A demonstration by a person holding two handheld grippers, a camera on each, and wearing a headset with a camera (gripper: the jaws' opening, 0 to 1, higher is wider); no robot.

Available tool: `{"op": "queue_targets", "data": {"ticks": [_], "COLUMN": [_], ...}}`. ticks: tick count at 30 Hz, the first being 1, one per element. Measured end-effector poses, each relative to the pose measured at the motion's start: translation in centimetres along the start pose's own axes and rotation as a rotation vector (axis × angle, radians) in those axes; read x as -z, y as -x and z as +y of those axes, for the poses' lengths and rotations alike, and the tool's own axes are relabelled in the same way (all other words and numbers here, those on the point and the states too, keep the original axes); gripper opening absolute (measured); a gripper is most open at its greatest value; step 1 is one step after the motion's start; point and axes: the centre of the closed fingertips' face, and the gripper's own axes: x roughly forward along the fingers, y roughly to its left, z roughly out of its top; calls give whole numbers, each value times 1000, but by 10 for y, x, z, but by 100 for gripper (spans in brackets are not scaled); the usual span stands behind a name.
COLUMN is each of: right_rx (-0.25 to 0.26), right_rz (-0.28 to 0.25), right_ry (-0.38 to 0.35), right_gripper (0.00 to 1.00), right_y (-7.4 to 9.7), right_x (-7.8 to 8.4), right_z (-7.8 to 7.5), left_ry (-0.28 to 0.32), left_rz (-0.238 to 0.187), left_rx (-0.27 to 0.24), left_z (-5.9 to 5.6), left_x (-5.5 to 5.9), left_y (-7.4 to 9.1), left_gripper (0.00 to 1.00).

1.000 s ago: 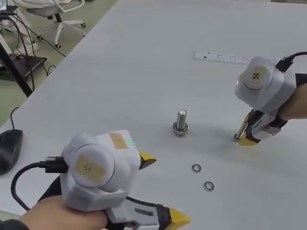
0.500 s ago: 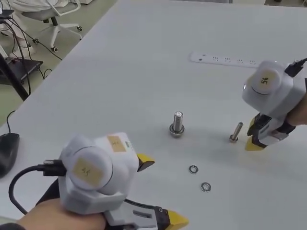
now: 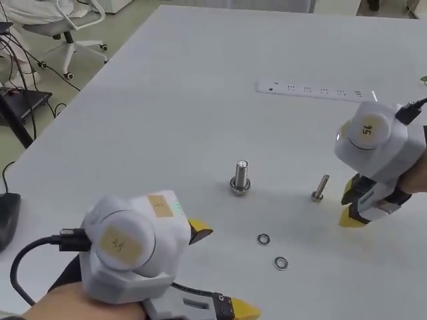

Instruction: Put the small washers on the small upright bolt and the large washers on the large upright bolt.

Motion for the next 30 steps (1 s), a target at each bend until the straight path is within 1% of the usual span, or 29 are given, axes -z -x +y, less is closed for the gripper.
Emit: {"op": "queue_targets", "data": {"ticks": [6,9,13,16,20,25,30], "right_rx": [-16,-30,-44,-57,-75,-96,-107], "right_rz": [4,-10,-16,-24,-26,-26,-34], "right_ry": [10,9,22,29,50,96,129], "right_gripper": [26,26,26,26,26,26,26], "right_y": [-3,-4,-7,-8,-12,-17,-20], "right_x": [0,-4,-9,-13,-22,-35,-47], "right_z": [18,27,38,42,55,70,77], "left_ry": [-7,-10,-14,-15,-20,-18,-20], "left_rz": [-4,-8,-11,-14,-18,-25,-29], "left_rx": [2,1,0,-1,-4,-8,-12], "left_z": [-1,-1,-1,0,0,1,2], "left_x": [-1,-2,-3,-4,-4,-5,-6], "left_y": [0,1,1,1,1,2,3], "left_gripper": [71,71,71,71,71,71,71]}}
